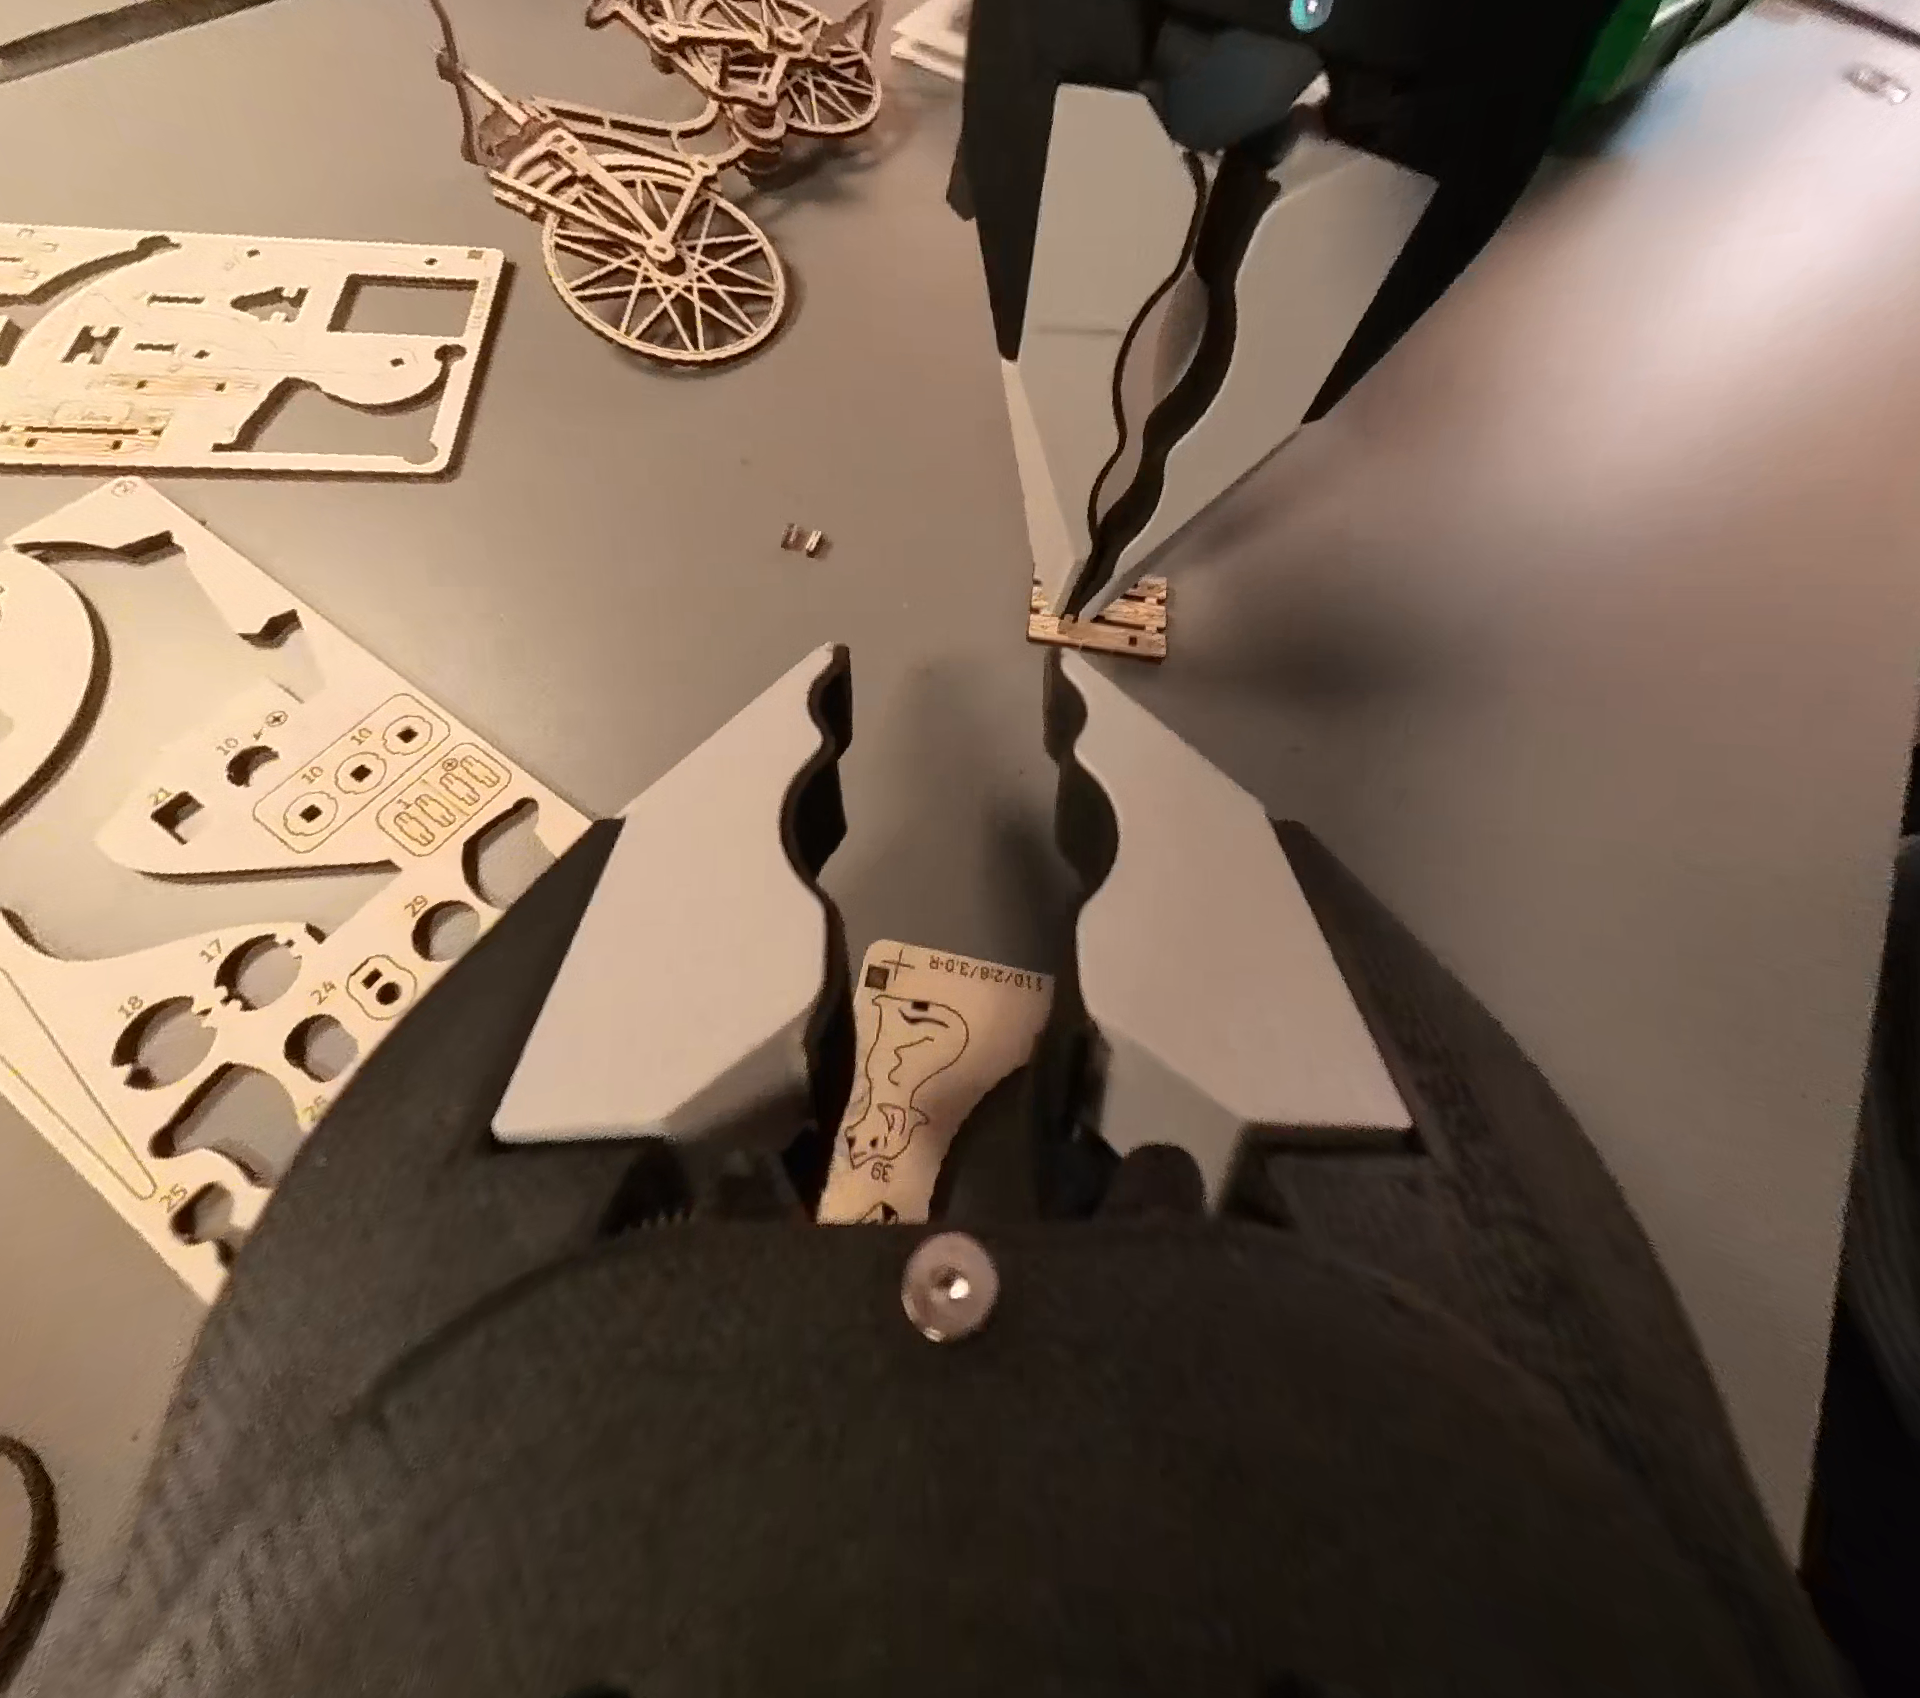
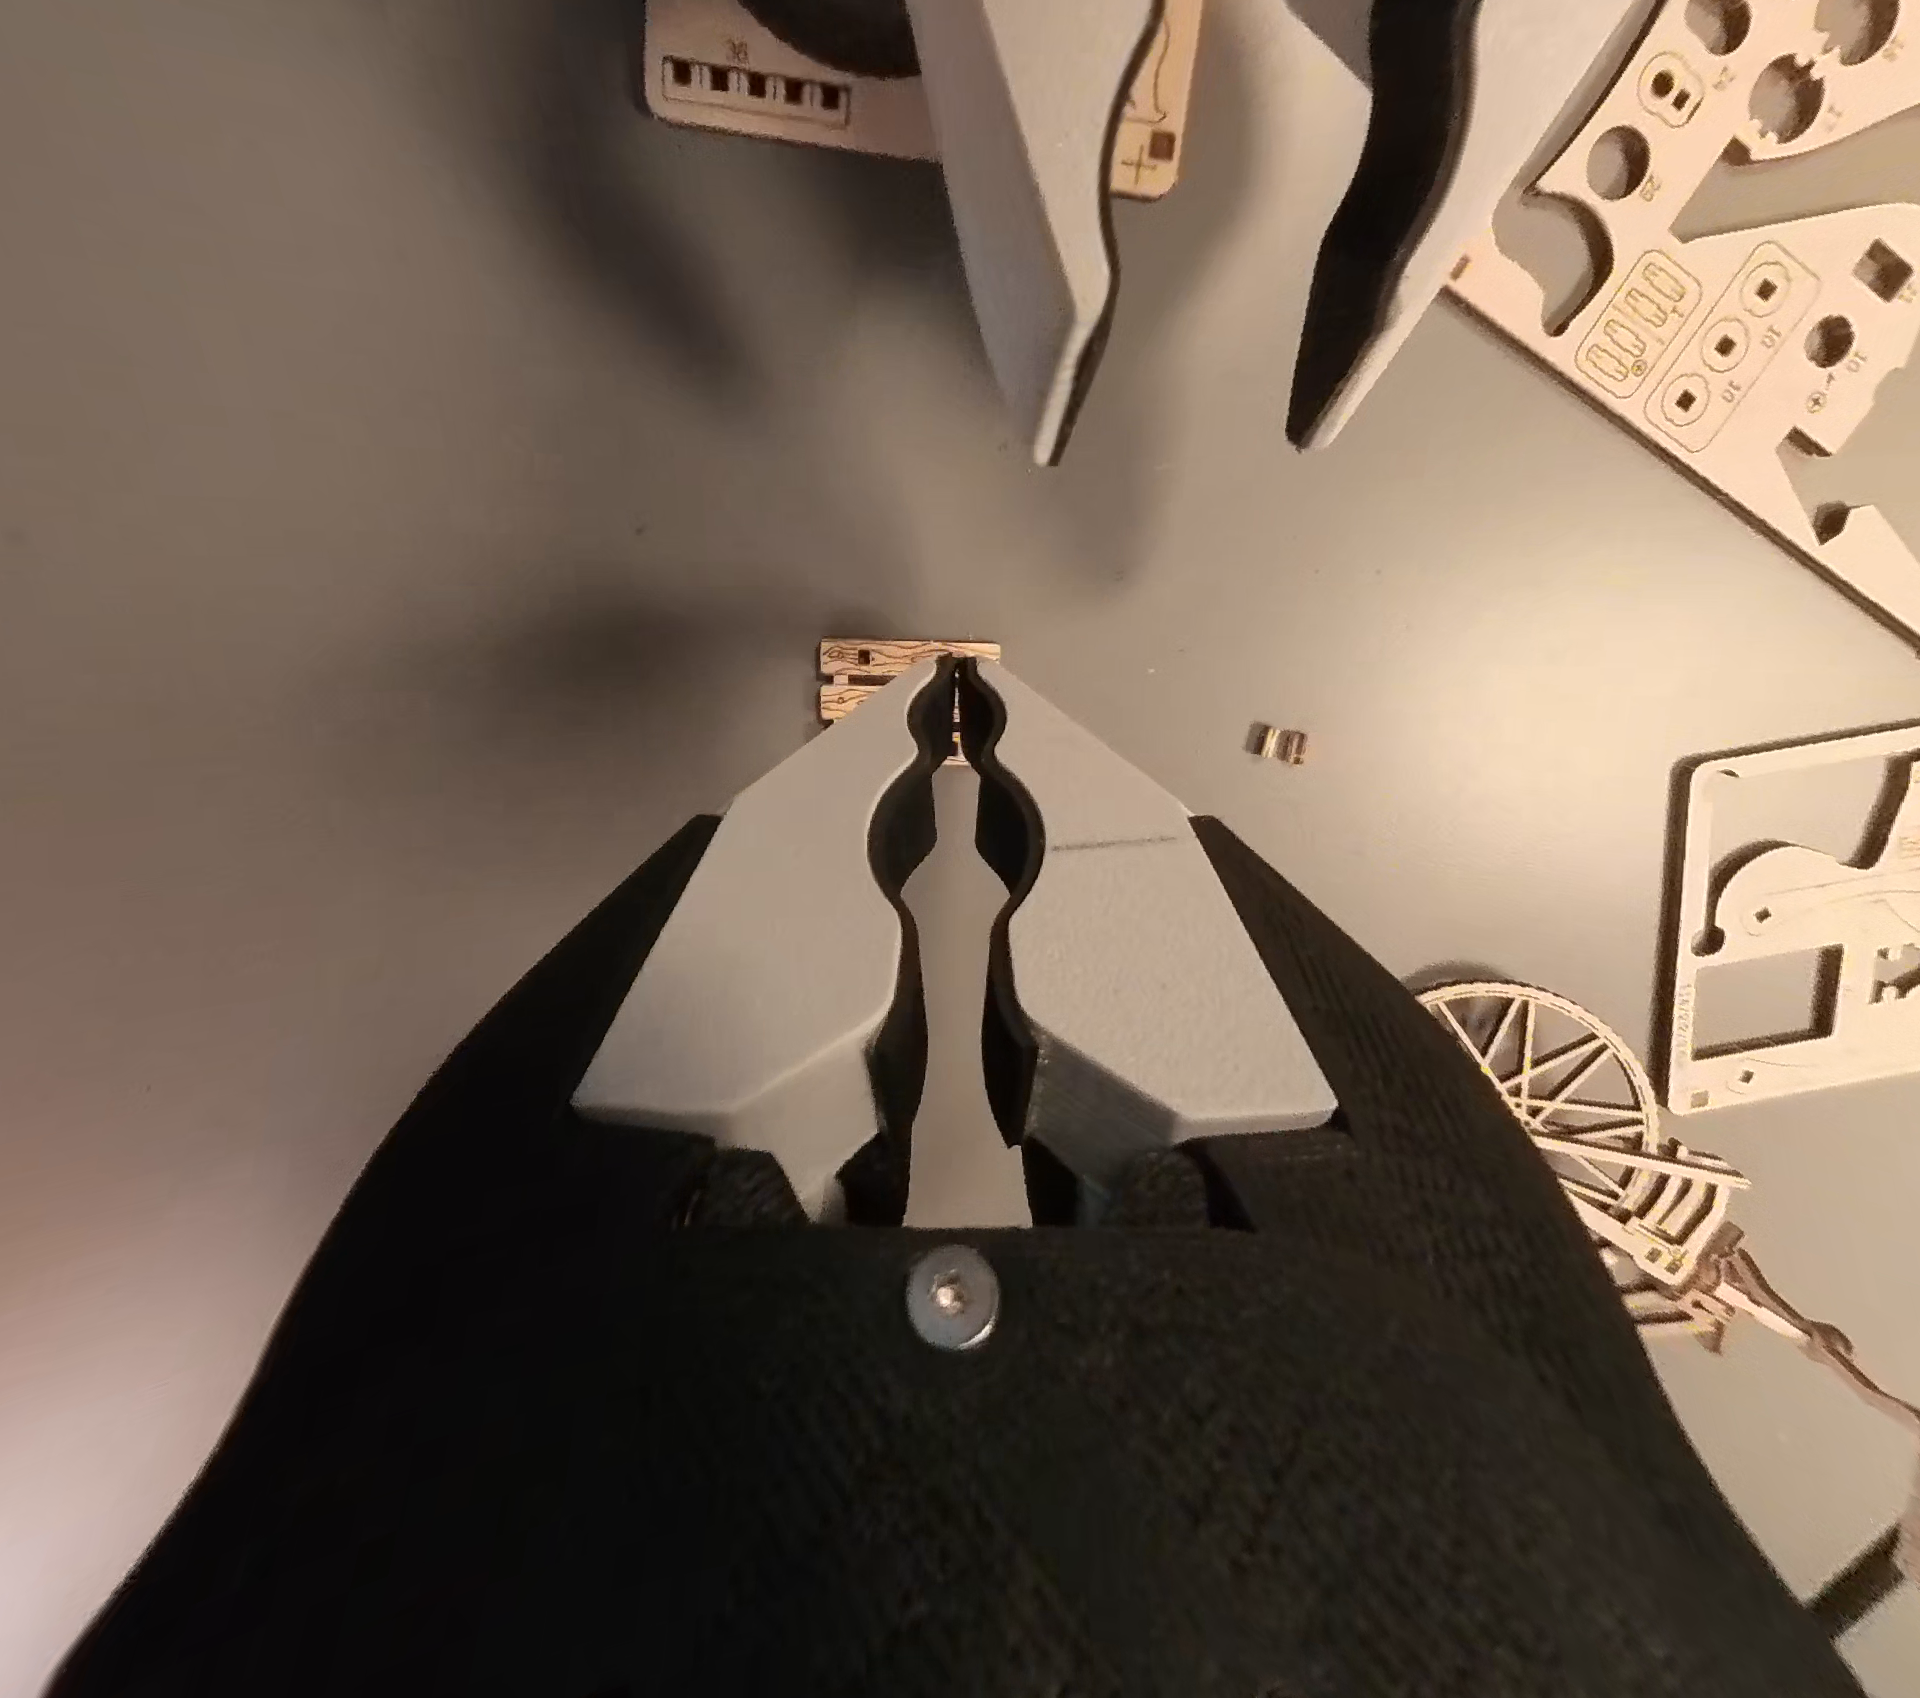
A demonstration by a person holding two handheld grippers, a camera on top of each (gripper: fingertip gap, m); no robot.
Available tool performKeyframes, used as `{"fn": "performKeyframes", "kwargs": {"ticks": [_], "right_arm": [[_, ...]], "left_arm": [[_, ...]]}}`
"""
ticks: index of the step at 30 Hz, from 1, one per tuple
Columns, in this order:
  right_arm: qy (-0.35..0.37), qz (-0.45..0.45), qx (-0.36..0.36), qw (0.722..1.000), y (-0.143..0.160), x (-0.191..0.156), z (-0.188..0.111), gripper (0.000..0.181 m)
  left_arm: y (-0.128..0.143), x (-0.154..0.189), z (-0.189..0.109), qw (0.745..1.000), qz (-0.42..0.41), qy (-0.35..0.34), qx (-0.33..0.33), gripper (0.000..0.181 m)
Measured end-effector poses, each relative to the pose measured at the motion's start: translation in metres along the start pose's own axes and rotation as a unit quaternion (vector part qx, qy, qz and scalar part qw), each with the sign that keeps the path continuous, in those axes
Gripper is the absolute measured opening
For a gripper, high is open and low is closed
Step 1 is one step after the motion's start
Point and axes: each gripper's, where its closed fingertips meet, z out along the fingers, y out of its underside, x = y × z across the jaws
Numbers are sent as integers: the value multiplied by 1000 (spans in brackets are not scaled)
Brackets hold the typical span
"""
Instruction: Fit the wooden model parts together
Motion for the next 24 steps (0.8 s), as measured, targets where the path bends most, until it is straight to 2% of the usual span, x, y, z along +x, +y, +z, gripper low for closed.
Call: {"fn": "performKeyframes", "kwargs": {"ticks": [24], "right_arm": [[-17, 4, -114, 993, 4, 0, 1, 0]], "left_arm": [[2, 1, 1, 1000, 3, -4, -7, 31]]}}
